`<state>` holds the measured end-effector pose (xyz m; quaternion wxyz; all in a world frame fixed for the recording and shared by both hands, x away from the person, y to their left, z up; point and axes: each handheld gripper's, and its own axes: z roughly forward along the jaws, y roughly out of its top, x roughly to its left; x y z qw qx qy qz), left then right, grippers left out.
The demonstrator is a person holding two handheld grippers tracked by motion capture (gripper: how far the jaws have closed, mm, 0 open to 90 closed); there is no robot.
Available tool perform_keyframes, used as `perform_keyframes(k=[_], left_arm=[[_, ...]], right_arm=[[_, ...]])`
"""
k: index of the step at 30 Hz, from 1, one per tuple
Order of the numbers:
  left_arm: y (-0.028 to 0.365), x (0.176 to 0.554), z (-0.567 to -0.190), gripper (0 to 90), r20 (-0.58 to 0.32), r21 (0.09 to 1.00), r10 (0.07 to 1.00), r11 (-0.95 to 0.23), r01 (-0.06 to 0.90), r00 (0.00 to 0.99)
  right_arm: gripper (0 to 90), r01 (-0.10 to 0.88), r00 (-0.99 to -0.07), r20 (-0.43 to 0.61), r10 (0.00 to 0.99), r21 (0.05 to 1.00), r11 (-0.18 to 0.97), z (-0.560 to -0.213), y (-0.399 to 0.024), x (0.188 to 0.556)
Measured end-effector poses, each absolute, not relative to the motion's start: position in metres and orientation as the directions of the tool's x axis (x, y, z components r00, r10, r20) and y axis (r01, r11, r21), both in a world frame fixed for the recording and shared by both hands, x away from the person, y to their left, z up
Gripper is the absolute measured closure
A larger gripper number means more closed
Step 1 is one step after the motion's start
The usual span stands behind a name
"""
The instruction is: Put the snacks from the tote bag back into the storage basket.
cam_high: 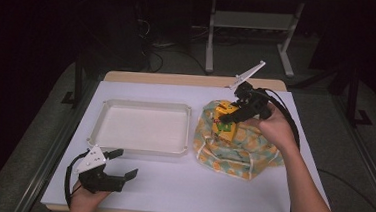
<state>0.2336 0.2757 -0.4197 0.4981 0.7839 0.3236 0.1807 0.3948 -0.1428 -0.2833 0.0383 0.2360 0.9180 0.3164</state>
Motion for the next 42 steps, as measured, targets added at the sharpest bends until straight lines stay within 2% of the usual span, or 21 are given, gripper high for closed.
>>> perform_keyframes(k=[42], left_arm=[[0.278,0.234,-0.420,14.3,-0.050,0.903,0.684,-0.280,0.326,0.727]], right_arm=[[49.2,0.267,-0.958,0.087,0.274,0.623,0.736,-0.280,-0.075,0.398]])
